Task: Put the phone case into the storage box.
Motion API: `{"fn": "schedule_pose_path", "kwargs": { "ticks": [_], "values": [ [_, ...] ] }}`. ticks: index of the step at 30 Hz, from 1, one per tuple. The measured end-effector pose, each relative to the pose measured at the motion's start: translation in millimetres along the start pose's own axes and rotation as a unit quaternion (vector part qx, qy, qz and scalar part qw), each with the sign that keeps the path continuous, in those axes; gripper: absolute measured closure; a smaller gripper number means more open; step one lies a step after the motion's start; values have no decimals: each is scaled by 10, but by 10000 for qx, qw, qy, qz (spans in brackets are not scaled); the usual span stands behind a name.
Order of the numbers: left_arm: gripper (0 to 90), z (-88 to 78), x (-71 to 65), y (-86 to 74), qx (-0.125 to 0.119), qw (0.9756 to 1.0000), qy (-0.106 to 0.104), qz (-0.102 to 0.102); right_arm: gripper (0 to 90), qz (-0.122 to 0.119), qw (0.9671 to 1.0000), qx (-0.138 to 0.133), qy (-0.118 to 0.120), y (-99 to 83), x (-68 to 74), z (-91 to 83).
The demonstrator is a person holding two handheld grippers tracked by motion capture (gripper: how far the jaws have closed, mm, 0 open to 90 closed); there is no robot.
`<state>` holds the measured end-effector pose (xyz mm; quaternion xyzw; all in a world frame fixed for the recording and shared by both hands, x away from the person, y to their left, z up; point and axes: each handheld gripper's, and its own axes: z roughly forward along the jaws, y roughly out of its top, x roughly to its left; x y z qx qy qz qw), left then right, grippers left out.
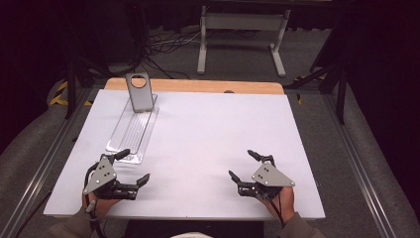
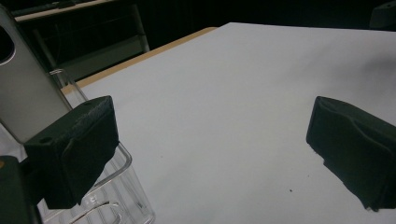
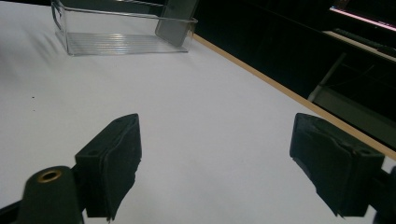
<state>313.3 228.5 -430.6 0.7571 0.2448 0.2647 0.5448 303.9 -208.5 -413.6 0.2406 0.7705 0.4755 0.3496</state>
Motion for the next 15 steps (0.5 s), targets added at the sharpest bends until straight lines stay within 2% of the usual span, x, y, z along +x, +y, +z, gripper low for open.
{"fn": "schedule_pose_path", "kwargs": {
  "ticks": [8, 15],
  "values": [
    [30, 4, -1, -1, -10, 10000, 24, -58, 173, 23, 10000, 9, 20, -3, 7, 17],
    [31, 16, 2, 3, -4, 10000, 61, -15, 174, 26, 10000, 1, 16, -8, -6, 11]
  ]
}}
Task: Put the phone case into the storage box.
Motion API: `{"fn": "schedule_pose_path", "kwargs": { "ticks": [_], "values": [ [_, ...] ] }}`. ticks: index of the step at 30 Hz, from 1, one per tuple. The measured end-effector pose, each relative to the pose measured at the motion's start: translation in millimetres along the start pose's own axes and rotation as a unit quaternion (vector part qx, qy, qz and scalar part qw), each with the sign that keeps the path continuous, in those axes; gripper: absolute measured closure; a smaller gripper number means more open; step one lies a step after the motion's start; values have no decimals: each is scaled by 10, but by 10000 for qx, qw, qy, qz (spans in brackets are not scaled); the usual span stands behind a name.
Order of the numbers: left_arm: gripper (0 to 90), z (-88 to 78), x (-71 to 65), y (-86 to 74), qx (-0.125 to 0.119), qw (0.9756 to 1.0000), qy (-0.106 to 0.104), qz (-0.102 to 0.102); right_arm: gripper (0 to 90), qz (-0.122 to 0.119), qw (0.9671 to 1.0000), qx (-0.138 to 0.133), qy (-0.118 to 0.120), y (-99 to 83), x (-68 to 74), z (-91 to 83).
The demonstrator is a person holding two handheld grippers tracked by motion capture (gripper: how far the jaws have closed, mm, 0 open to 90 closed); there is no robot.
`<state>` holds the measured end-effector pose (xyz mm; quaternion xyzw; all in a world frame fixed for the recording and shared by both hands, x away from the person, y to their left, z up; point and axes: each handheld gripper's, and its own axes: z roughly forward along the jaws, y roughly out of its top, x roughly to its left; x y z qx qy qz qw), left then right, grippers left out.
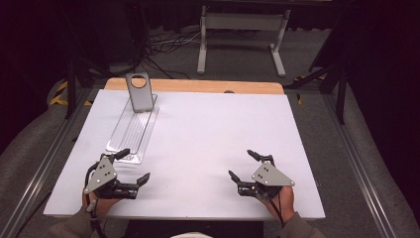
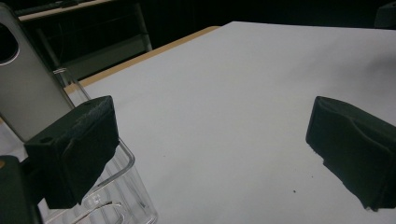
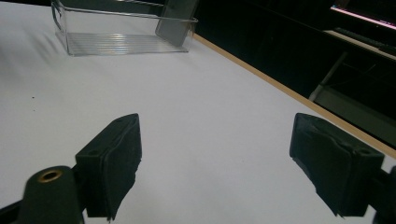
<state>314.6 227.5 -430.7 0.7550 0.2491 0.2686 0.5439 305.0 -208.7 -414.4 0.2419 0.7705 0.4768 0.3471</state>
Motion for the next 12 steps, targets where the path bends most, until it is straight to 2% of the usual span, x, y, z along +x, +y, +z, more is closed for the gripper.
{"fn": "schedule_pose_path", "kwargs": {
  "ticks": [12],
  "values": [
    [35, 48, -16, -1, 132, 9998, -161, 34, 173, 24, 10000, 1, -46, -17, -24, 3]
  ]
}}
